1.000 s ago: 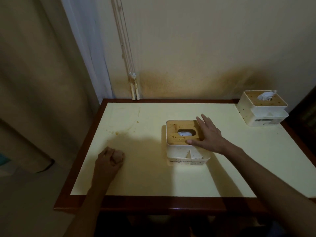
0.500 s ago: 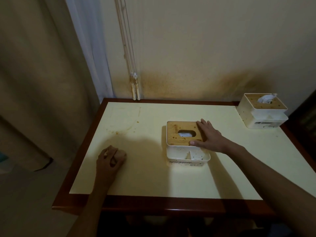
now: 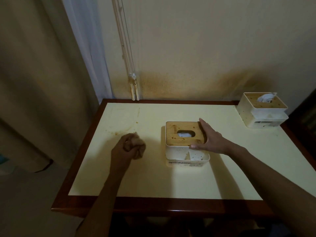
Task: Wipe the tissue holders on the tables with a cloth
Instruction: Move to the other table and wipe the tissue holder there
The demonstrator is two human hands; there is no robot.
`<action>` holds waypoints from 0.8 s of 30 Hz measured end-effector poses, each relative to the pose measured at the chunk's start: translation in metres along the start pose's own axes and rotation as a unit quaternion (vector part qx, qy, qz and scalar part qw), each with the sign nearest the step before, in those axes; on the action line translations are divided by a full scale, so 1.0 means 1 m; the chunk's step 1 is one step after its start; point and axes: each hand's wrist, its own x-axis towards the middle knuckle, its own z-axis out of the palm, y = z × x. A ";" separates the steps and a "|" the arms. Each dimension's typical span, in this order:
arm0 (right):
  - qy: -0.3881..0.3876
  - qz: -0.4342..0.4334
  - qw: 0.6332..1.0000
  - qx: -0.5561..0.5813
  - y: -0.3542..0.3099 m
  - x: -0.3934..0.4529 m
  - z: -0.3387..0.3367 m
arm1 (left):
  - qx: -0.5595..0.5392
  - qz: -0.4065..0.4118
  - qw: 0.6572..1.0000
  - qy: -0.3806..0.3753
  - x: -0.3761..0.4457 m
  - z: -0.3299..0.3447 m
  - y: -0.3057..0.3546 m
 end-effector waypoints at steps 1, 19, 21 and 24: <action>0.002 0.005 1.000 0.000 0.002 0.001 0.000 | -0.008 0.015 1.000 -0.010 0.006 0.006 0.011; -0.025 0.022 0.999 -0.030 0.014 0.007 0.006 | 0.174 0.126 0.959 -0.185 0.061 0.079 0.077; -0.025 0.025 0.999 -0.033 0.013 0.006 0.007 | 0.159 0.131 0.964 -0.166 0.060 0.083 0.078; -0.035 0.031 0.998 -0.045 0.010 0.008 0.005 | 0.159 0.114 0.972 -0.128 0.063 0.085 0.074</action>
